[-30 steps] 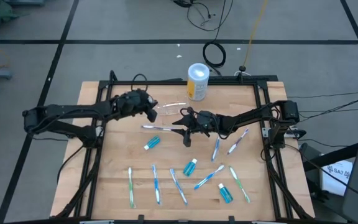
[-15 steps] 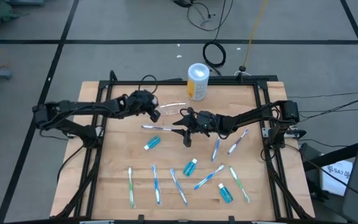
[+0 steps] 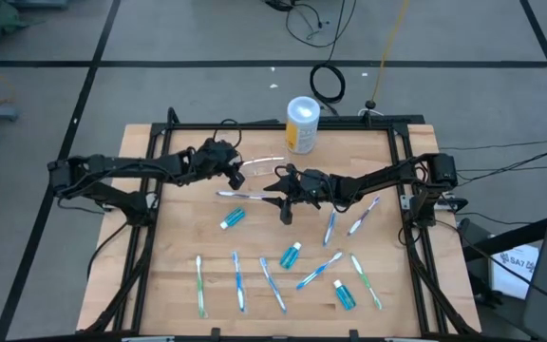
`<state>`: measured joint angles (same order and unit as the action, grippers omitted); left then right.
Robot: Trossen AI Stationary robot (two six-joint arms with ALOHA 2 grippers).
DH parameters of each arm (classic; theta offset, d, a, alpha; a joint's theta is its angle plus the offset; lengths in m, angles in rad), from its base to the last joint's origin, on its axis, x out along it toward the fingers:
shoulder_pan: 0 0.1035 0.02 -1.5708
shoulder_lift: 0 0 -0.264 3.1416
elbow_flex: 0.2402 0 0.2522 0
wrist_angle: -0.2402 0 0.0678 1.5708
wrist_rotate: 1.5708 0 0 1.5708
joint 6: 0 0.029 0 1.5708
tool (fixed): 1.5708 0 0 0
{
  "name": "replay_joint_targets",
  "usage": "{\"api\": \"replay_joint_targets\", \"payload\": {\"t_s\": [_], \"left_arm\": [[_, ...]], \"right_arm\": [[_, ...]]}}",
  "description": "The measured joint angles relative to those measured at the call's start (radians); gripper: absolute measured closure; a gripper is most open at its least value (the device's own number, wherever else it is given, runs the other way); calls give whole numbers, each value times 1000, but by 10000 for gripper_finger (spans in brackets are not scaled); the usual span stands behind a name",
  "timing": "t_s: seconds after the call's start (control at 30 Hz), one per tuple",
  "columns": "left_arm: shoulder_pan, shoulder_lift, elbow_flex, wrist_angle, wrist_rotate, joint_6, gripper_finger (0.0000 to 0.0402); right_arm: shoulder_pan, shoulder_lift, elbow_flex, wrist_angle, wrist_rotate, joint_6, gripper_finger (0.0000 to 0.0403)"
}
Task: Pick & Place toothbrushing station
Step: Put the orange toothbrush into the left section of the transparent organizer, then put the top blue mouthwash into the middle section of the transparent organizer
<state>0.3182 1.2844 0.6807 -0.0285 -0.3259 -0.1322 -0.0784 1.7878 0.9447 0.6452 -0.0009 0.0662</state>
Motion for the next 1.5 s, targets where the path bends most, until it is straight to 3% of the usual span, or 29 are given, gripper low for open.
{"api": "replay_joint_targets", "payload": {"t_s": [0.2,0.53,0.97,1.17,1.37,1.5], "left_arm": [[-60,-85,0,-19,-78,7,245],[-200,-236,-1,-122,-30,3,245],[-458,-151,0,-138,12,-53,245],[-536,-75,0,-205,10,-185,245],[-604,26,0,-344,-8,-446,245],[-637,91,0,-421,-81,-652,245]], "right_arm": [[0,0,0,0,0,0,262],[0,0,0,0,0,0,262],[0,0,0,0,0,0,261],[0,0,0,0,0,0,261],[0,0,0,-1,0,0,261],[0,0,0,-1,0,0,261]]}}
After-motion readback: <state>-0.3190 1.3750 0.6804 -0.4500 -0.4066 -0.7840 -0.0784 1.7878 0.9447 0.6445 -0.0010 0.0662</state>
